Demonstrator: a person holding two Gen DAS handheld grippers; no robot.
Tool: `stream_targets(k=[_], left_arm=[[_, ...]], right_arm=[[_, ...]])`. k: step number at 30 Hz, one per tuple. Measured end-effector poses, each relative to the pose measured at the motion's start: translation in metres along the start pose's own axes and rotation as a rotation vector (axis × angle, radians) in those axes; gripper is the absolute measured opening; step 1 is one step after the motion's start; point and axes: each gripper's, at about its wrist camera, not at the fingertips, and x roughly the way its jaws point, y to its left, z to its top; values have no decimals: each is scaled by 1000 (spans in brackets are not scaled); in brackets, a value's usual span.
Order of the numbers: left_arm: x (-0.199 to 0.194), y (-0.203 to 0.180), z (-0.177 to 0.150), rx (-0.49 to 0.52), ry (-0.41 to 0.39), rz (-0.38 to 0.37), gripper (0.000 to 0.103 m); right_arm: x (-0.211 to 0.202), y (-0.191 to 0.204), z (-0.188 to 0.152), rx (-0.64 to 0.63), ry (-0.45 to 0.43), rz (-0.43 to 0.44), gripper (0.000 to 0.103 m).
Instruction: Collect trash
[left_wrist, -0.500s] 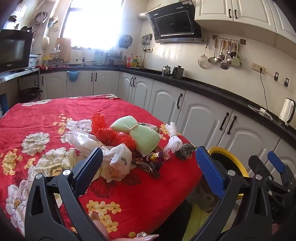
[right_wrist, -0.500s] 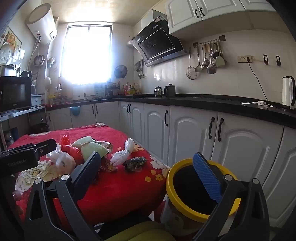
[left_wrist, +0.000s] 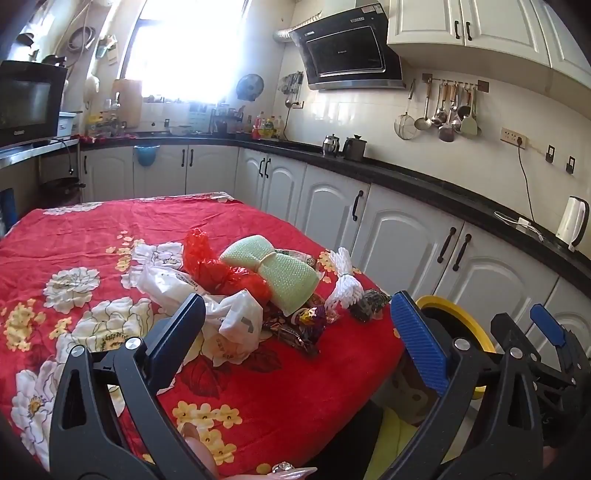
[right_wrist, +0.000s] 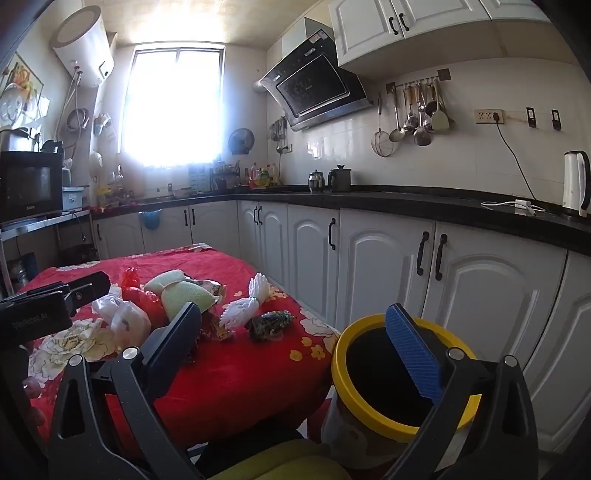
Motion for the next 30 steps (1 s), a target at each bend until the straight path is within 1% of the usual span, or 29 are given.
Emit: stream_targets(k=[3, 6, 16, 30], left_arm=[[-3, -4, 6, 3, -3, 0, 92], [-3, -5, 4, 5, -5, -1, 92], [-7, -5, 1, 9, -20, -5, 92], [-7, -5, 0, 9, -21, -4, 92]], right_arm=[[-1, -1, 1, 2, -1, -3, 97], [2, 1, -5, 3, -1, -5, 97], [3, -1, -3, 3, -1, -5, 97], [3, 0, 0, 4, 1, -6, 97]])
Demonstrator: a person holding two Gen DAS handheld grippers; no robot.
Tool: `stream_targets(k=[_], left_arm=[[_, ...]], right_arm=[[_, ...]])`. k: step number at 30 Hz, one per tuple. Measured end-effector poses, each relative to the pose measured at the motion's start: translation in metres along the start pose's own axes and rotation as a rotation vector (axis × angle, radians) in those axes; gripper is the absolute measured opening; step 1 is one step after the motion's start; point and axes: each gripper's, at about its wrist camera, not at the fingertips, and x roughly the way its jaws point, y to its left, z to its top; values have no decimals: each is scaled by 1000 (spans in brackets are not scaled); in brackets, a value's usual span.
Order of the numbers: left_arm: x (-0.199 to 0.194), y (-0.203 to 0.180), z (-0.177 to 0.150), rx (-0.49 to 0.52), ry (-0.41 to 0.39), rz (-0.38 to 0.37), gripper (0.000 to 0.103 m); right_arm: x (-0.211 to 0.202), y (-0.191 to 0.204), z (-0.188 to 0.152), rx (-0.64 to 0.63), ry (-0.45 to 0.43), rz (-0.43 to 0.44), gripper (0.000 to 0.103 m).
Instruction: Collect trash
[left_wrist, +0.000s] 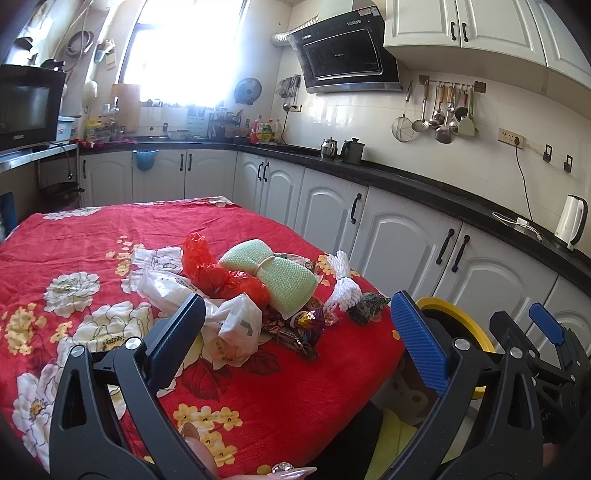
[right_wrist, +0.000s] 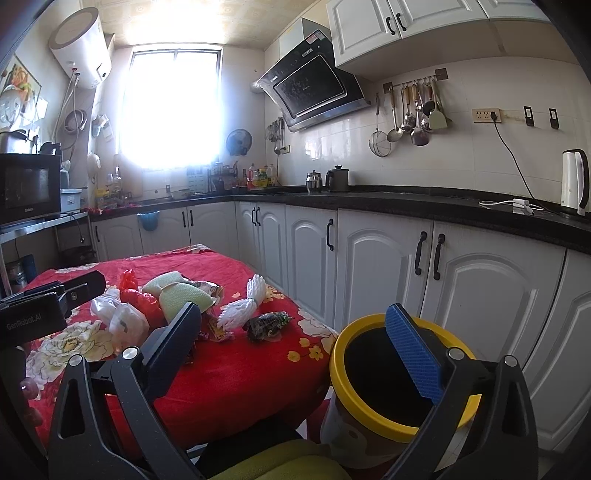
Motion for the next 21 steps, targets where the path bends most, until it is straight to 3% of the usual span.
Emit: stream_targets(k=[21], left_arm=[[4, 9, -5, -17, 13, 8, 92]], right_arm=[[0, -2, 3, -7, 13, 13, 97]])
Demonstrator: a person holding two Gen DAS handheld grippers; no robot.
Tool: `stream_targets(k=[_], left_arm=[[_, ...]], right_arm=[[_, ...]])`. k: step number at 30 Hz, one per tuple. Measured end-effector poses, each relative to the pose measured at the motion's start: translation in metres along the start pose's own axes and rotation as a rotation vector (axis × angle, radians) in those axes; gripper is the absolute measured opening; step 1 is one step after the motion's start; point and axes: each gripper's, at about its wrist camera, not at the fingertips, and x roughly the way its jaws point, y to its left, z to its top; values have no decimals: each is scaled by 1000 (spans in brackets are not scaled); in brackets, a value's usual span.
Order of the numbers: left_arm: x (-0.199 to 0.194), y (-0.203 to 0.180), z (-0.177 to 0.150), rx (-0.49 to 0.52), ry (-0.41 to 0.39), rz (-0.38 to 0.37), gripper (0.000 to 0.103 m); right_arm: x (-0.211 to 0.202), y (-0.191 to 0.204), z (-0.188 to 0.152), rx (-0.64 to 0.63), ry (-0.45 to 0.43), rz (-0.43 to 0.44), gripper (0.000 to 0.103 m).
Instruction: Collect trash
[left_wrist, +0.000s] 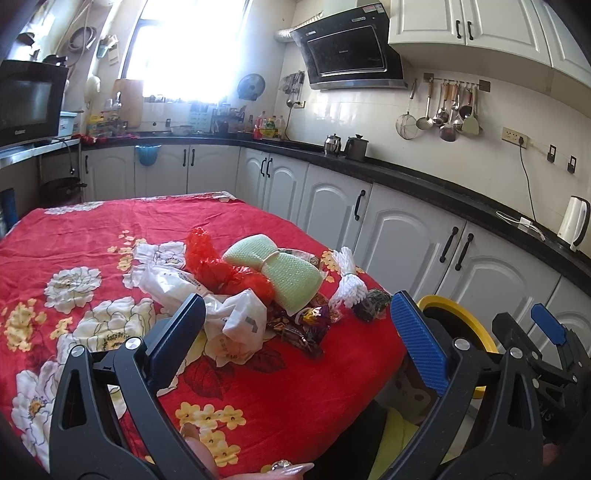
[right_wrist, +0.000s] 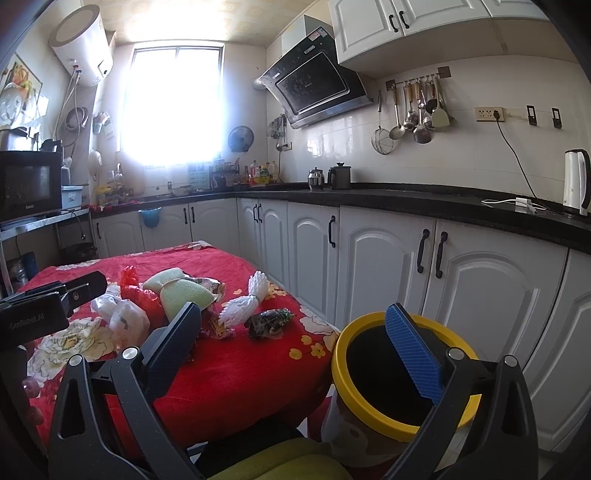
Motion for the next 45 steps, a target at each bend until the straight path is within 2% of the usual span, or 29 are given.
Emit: stream_targets(k=[9, 18, 24, 31, 34, 37, 43, 45], left_arm=[[11, 25, 7, -57, 16, 51, 92], [21, 58, 16, -124, 42, 125, 92], [32, 82, 19, -171, 67, 176, 92], [59, 122, 21, -288, 133, 198, 92], [76, 140, 23, -367, 188, 175, 92], [84, 152, 26, -404, 194, 179, 92], [102, 178, 26, -494, 239, 200, 92], [107, 185, 24, -536, 262, 193, 92]], right_arm=[[21, 15, -3, -44, 74, 78, 97], [45, 33, 7, -88, 93, 142, 97], [71, 42, 15, -94, 119, 175, 97], [118, 44, 28, -106, 170, 185, 97], [152, 41, 35, -86, 242, 190, 97], [187, 37, 39, -50, 330, 195, 97], [239, 33, 40, -21, 422, 194, 97], [252, 34, 38, -22, 461, 186, 91]])
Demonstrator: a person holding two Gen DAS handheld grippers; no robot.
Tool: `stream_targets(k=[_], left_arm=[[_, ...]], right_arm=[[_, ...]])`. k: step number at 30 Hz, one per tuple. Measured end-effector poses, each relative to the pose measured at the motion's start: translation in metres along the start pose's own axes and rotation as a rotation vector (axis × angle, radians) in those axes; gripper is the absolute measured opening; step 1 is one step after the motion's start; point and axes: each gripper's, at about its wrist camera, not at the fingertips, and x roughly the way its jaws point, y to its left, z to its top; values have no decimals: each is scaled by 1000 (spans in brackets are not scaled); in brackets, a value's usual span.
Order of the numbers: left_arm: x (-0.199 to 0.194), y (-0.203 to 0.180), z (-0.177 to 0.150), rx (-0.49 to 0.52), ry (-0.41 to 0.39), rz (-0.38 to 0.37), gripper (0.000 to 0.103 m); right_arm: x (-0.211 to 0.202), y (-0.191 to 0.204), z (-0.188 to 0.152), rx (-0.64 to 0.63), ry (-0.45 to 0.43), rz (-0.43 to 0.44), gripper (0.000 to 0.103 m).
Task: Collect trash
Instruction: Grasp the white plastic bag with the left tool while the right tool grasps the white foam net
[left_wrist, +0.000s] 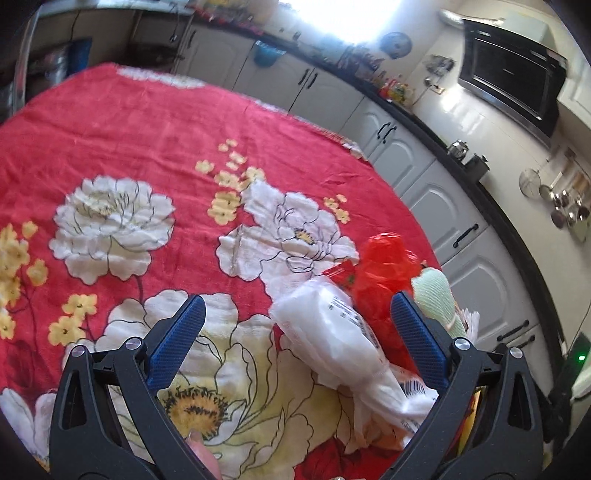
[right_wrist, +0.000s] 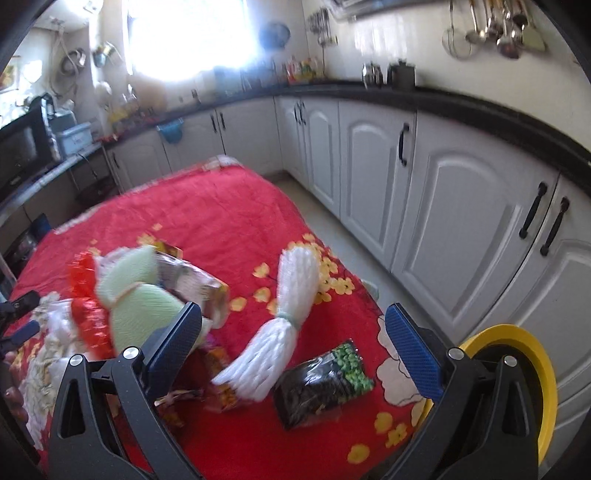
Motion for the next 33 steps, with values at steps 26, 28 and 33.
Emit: stream_targets(k=[26, 28, 33], left_arm=[[30, 35, 3, -238, 182, -205, 29], [24, 37, 6, -229, 174, -218, 27], [1, 35, 12, -174, 147, -239, 26]], right_arm=[[57, -14, 25, 191, 199, 205, 20], [49, -14, 26, 196, 182, 212, 20], [27, -12, 27, 183, 137, 230, 20]])
